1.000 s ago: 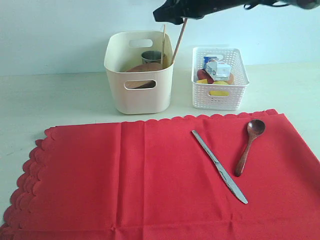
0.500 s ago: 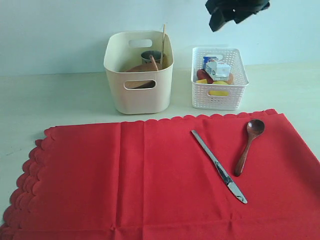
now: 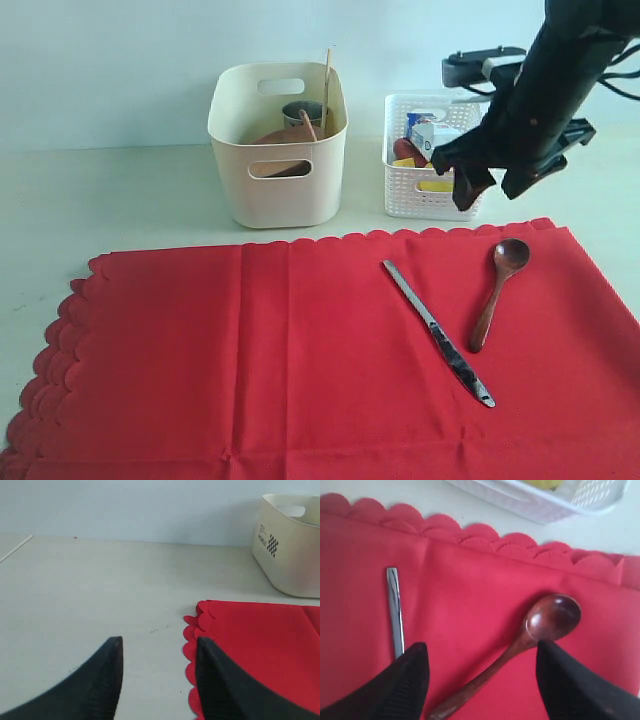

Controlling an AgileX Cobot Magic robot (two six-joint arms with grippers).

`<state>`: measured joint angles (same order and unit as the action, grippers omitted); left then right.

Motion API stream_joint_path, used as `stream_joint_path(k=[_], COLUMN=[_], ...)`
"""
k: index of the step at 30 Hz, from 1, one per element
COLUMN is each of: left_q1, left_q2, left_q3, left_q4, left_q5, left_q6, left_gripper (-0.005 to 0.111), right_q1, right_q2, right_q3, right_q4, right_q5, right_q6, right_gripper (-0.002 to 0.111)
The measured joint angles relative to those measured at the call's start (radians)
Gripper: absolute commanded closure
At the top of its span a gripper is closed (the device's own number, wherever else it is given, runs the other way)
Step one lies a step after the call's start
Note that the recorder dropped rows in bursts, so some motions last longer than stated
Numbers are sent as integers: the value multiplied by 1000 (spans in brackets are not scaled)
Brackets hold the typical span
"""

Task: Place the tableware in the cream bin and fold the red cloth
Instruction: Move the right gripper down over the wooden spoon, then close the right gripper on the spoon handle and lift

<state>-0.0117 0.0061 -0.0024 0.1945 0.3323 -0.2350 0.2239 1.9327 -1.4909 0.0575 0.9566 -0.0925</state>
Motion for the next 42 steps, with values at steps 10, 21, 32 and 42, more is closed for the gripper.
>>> stream_joint_path(k=[10, 21, 32, 42], left_q1=[0, 0, 0, 0], left_q2=[0, 0, 0, 0], left_q3=[0, 0, 0, 0], left_q4=[0, 0, 0, 0], left_q5=[0, 0, 0, 0], left_q6=[0, 0, 0, 0], left_gripper=[61, 61, 61, 61], right_q1=[0, 0, 0, 0], right_q2=[0, 48, 89, 11], right_q3=[140, 144, 155, 275], right_q4=[-4, -4, -51, -111], right_q5=[-132, -91, -83, -148], right_q6=[64, 92, 116, 272], right_gripper=[49, 49, 49, 49])
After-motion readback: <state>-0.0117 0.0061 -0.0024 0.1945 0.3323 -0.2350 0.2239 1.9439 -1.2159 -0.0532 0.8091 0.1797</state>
